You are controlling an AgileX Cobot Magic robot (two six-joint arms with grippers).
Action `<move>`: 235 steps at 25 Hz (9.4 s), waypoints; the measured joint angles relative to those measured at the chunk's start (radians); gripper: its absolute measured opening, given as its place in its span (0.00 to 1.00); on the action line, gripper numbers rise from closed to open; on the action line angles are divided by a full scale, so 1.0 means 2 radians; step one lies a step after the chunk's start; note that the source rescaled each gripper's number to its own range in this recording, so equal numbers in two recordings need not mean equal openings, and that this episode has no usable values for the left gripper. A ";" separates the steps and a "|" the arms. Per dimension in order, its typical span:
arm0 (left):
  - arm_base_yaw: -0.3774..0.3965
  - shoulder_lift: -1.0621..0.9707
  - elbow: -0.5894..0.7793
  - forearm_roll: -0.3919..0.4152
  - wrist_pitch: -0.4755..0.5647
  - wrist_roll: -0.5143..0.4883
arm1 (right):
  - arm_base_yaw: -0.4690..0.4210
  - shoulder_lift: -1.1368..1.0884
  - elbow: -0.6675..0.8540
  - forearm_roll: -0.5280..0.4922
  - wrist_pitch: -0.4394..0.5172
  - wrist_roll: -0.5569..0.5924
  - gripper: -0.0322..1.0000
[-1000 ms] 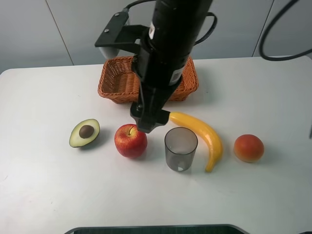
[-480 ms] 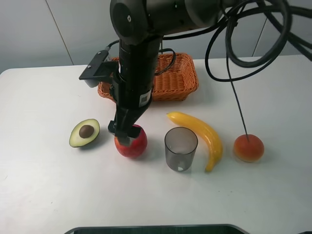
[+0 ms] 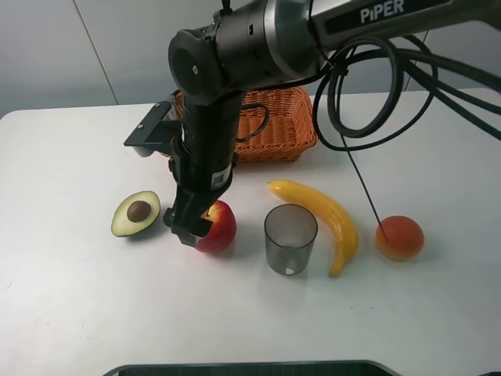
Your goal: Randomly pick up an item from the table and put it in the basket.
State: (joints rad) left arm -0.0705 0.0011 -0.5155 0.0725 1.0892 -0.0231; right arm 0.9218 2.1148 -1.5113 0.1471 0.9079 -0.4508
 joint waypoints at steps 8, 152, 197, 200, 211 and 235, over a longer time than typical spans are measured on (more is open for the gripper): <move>0.000 0.000 0.000 0.000 0.000 0.000 | 0.001 0.022 0.000 -0.007 -0.014 0.007 1.00; 0.000 0.000 0.000 0.000 0.000 0.001 | -0.181 -0.056 0.070 -0.096 -0.264 0.288 1.00; 0.000 0.000 0.000 0.000 0.000 0.001 | -0.381 -0.854 0.420 -0.110 0.085 0.302 1.00; 0.000 0.000 0.000 0.000 0.000 0.001 | -0.381 -0.904 0.446 -0.110 0.088 0.297 1.00; 0.000 0.000 0.000 0.000 0.000 0.001 | -0.381 -1.055 0.499 -0.091 0.092 0.238 1.00; 0.000 0.000 0.000 0.000 0.000 0.001 | -0.381 -1.058 0.499 -0.055 0.094 0.221 1.00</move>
State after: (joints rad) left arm -0.0705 0.0011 -0.5155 0.0725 1.0892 -0.0219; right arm 0.1603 -0.0005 -0.5138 0.0367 1.0958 -0.0094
